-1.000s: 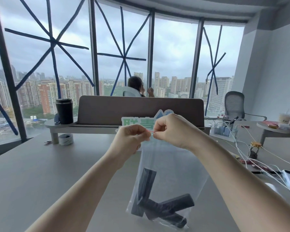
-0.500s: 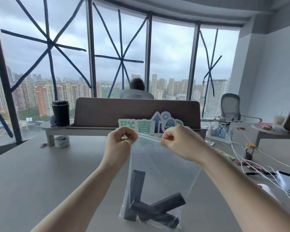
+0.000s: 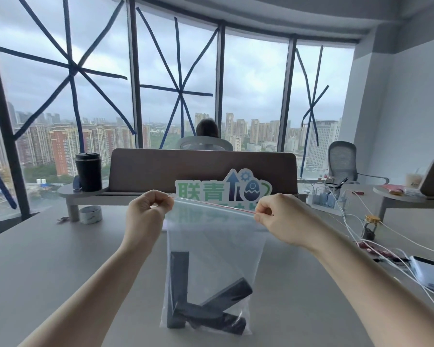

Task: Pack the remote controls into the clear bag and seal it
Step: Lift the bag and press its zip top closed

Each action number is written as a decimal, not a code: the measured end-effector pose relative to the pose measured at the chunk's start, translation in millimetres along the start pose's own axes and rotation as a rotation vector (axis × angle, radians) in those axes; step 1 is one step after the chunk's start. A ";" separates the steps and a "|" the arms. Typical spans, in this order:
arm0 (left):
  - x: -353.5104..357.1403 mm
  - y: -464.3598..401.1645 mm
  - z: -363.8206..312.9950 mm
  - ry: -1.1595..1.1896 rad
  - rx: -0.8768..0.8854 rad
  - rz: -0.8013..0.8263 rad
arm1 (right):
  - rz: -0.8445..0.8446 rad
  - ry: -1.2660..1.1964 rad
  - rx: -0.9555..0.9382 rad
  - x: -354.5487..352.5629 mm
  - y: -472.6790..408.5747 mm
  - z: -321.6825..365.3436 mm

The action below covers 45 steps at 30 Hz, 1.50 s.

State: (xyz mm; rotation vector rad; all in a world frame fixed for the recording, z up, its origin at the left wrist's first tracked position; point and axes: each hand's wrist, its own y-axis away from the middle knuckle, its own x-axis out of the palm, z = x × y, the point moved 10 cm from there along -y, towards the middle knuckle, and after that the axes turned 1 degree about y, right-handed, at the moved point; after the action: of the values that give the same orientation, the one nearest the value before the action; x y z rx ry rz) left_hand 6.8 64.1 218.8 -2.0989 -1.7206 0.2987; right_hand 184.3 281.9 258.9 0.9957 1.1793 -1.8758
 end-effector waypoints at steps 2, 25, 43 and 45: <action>-4.5 -3.1 0.6 -0.004 -0.002 -0.005 | 0.014 -0.002 0.003 2.6 -0.5 1.6; -128.1 -152.8 62.0 0.029 -0.184 -0.149 | -0.234 -0.347 -0.044 90.0 -177.0 119.6; -294.8 -51.7 211.9 -0.155 -0.329 -0.355 | 0.372 -0.473 -0.194 307.9 -68.0 193.3; -297.7 -41.4 219.1 -0.248 -0.376 -0.320 | 0.494 -0.547 -0.154 310.7 -48.6 192.7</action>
State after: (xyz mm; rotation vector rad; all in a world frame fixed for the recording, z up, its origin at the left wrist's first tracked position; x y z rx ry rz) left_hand -184.6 -180.4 14.2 -2.0487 -2.3817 0.1525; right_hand -46.7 71.8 62.5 0.5627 0.6630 -1.4931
